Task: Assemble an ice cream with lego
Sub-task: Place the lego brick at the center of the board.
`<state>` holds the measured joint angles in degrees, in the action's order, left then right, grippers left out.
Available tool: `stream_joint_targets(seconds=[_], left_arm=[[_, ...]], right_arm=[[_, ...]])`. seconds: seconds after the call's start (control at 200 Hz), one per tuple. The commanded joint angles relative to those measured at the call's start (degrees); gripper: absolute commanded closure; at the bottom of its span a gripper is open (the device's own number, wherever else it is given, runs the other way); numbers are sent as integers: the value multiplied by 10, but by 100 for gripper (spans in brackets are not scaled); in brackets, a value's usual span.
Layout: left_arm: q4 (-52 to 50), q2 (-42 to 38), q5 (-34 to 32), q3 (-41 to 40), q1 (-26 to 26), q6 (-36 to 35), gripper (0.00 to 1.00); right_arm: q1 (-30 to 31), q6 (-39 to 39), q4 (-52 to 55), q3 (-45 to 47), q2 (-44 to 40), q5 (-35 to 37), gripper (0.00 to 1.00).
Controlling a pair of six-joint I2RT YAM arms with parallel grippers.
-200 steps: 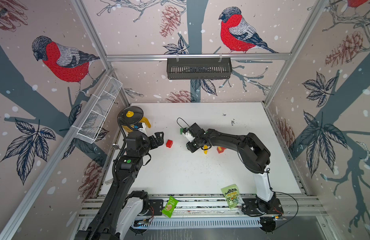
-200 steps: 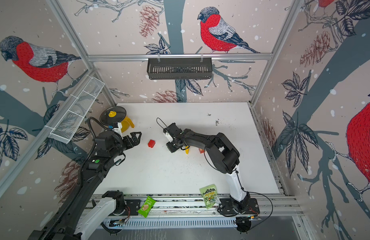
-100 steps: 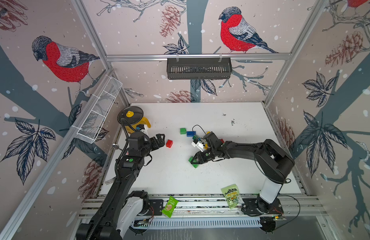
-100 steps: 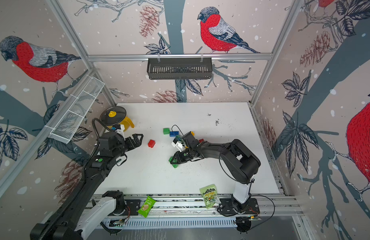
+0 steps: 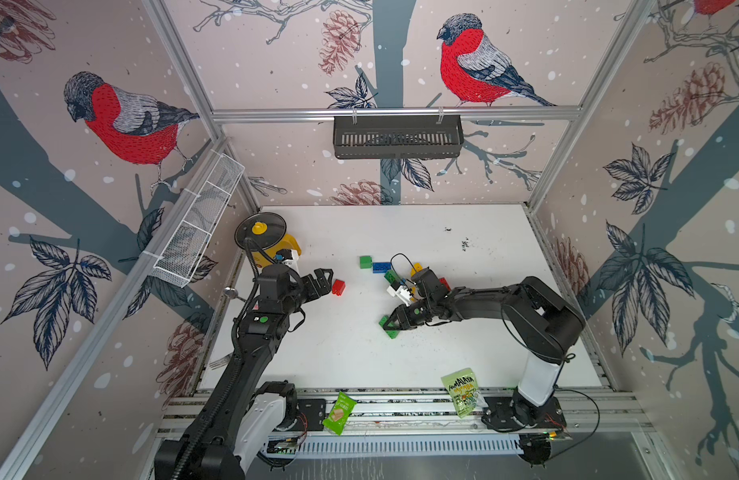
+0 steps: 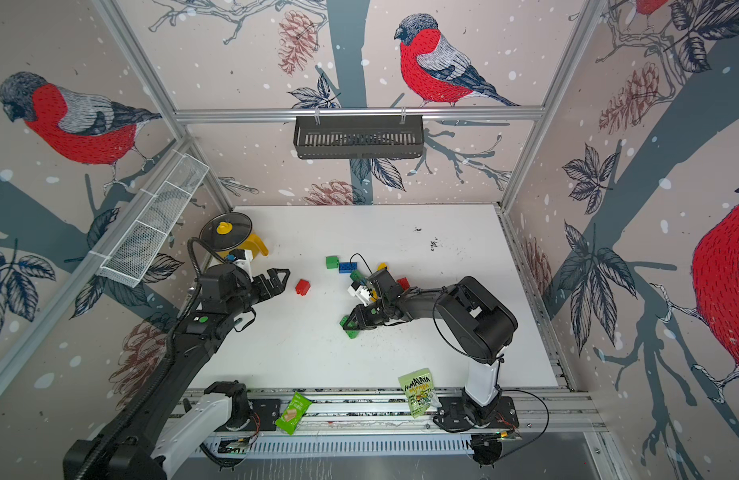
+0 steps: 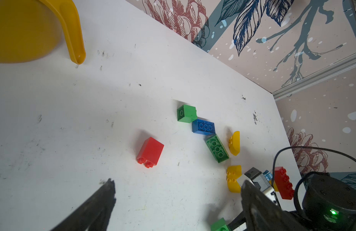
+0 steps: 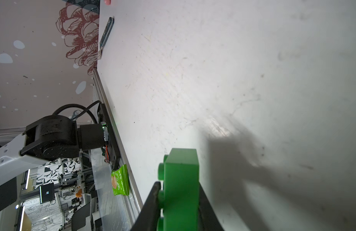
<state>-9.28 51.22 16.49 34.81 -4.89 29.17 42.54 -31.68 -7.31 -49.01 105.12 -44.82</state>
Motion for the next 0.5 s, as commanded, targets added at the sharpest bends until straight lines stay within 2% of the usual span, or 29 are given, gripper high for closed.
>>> stream_joint_targets(seconds=[0.0,0.055,0.15,0.31,0.495], left_arm=[[22,-2,3,-3,1,3,3],[23,-2,2,-4,1,3,3],[25,-2,2,-5,1,4,3],[20,-2,-1,1,1,-2,3],[23,-4,0,-1,1,-2,3]], right_arm=[[0,-10,10,-4,9,6,76],[0,-9,17,-8,14,9,74],[-2,-5,37,-14,16,22,65],[-7,18,103,-37,3,77,51],[14,67,260,-120,-13,242,40]])
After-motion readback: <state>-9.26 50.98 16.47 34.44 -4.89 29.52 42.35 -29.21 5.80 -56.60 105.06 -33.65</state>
